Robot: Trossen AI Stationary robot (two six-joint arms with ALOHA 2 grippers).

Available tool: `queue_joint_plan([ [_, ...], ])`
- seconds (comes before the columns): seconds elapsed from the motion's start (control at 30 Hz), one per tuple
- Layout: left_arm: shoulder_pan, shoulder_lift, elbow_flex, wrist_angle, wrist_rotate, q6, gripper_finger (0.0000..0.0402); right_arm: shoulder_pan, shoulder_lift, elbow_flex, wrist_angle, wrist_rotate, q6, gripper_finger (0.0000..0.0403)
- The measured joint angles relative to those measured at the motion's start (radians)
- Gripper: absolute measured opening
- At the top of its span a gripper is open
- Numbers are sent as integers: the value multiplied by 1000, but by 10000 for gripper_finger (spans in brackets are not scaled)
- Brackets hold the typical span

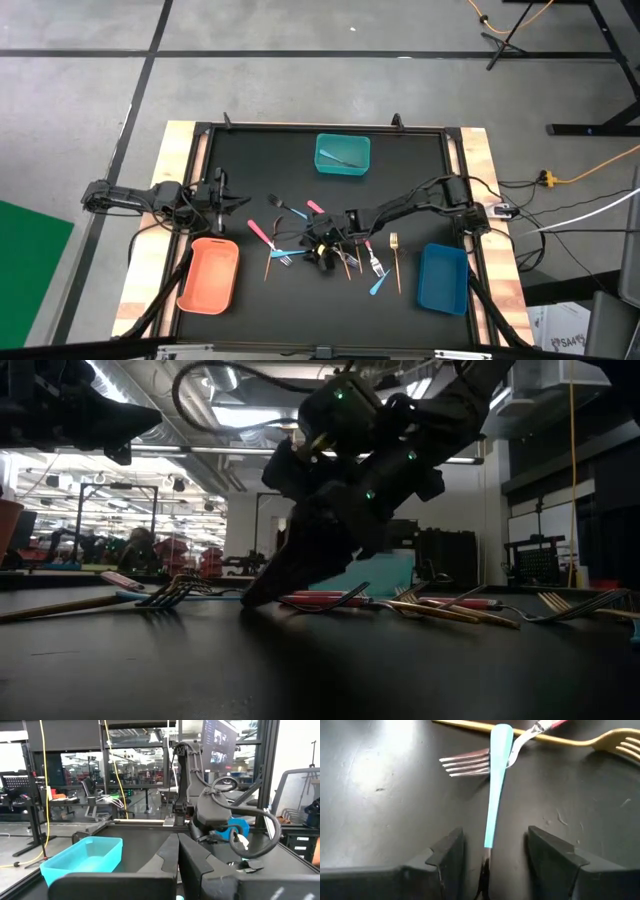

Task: Sort silverware by color (type)
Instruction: Put the blue fork into the green bin

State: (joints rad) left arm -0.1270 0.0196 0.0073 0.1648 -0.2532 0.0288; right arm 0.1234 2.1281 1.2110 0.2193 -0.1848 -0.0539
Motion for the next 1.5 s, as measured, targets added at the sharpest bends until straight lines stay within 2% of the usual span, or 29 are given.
queue_joint_plan([
  [0.23,0,0,0,1,0,0,0,0,12,1,22,2,3,202],
  [0.57,0,0,0,1,-1,0,0,0,12,1,17,17,23,116],
  [1.17,0,0,0,1,-1,0,0,0,10,1,16,35,27,11],
  [1.5,0,0,0,2,-1,-1,0,1,-26,0,-28,34,27,4],
])
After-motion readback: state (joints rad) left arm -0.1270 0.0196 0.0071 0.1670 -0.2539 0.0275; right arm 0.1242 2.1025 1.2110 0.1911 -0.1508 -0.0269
